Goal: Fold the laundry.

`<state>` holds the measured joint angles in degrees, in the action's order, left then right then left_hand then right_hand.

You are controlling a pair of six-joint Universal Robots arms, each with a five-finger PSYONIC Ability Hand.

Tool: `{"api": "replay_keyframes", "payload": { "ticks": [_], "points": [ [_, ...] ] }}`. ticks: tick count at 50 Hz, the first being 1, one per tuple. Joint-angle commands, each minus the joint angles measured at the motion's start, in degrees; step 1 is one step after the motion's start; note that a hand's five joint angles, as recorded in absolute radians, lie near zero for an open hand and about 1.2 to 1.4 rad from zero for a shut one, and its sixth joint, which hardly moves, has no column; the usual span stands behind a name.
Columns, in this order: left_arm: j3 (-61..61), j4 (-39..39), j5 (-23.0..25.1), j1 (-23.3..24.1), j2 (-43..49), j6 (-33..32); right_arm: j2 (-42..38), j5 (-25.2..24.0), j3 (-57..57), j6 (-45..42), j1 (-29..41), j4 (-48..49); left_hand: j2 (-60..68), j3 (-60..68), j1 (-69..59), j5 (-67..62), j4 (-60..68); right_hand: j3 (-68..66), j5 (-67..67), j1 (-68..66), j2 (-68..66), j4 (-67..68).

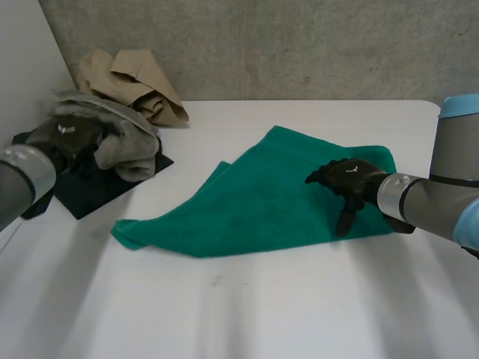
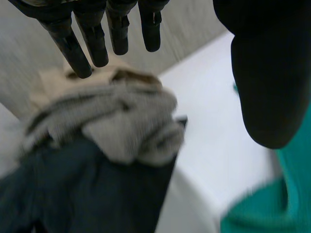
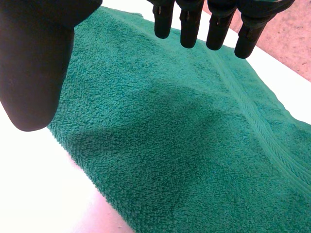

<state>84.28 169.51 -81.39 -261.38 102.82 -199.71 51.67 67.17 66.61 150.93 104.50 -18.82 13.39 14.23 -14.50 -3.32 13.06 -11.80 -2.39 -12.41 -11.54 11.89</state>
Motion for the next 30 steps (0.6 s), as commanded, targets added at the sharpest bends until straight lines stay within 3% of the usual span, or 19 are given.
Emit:
{"api": "replay_keyframes", "payload": {
  "ticks": [1,13,25,30],
  "points": [
    [4.49,1.52,11.33,-7.65,6.33,-7.62,0.18,-0.02,0.53,-0.11,-0.17,0.89,1.36,0.52,-0.25,-1.42,1.68,1.80,2.39,2.41,1.54,-1.89],
    [2.99,2.23,18.55,-10.03,14.07,-8.86,0.45,0.06,2.03,-0.63,-0.17,2.82,18.36,17.51,-17.24,-18.42,18.68,1.80,2.39,2.41,1.54,-1.89],
    [2.47,2.49,20.13,-8.53,17.94,-9.21,0.45,0.50,2.73,-1.07,-0.17,3.70,18.52,17.67,-17.41,-18.58,18.84,1.80,2.39,2.41,1.54,-1.89],
    [0.98,3.19,19.78,-6.78,19.95,-8.33,0.45,0.50,2.73,-0.81,-0.17,3.87,30.59,29.74,-29.47,-30.65,30.91,1.80,2.39,2.41,1.54,-1.89]
  ]
}}
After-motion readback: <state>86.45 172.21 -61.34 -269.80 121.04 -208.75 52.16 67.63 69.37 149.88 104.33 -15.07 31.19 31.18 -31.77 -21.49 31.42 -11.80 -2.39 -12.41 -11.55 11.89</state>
